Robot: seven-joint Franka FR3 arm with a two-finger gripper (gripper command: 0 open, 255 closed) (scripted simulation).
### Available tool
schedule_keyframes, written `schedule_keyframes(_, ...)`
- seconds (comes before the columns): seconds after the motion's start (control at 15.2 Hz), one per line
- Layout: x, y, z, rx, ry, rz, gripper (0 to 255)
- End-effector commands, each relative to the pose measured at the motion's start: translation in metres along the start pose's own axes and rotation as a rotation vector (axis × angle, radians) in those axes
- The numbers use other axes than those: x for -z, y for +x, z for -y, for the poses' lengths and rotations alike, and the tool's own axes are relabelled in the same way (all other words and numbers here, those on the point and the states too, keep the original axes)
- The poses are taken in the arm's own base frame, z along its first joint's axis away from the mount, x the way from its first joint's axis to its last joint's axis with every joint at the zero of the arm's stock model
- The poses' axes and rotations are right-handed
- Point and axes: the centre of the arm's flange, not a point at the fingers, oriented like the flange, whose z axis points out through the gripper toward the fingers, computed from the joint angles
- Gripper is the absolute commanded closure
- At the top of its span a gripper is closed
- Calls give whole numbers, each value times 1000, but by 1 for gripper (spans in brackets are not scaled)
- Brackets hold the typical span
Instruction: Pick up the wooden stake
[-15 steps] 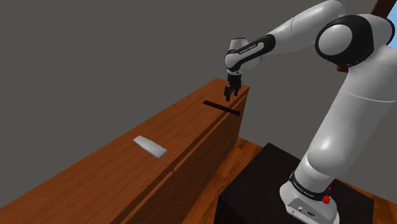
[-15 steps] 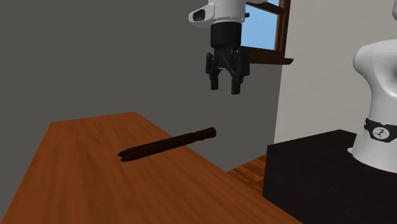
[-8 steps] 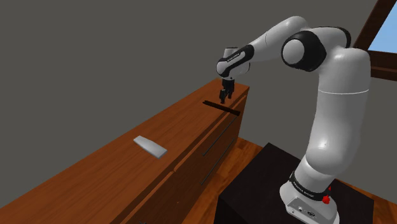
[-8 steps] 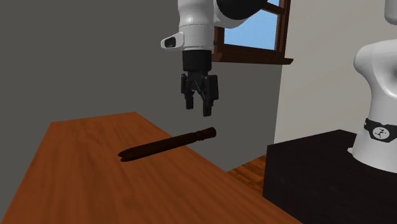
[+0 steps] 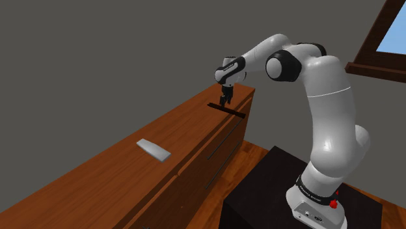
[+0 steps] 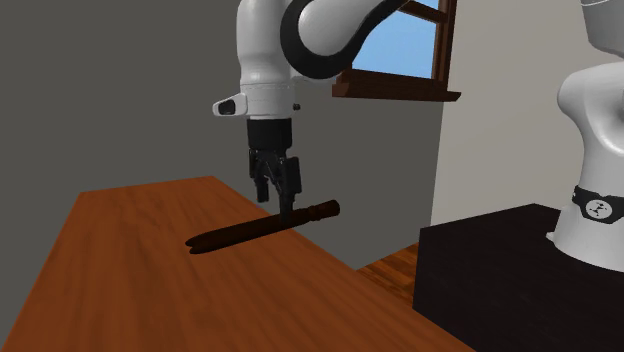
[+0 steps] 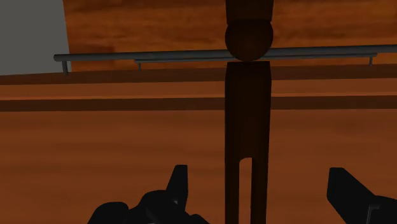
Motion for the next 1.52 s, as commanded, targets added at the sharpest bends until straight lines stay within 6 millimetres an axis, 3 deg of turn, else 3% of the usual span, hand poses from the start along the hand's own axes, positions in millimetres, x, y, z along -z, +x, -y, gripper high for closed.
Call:
schedule_keyframes(0.0, -11, 4, -3, 2, 0, -1, 0)
schedule_keyframes(0.4, -35, 4, -3, 2, 0, -1, 0)
schedule_keyframes(0.46, -35, 4, -2, 2, 0, -1, 255)
schedule_keyframes(1.06, -35, 4, -3, 2, 0, -1, 255)
schedule_keyframes(1.45, -3, 4, -3, 2, 0, -1, 255)
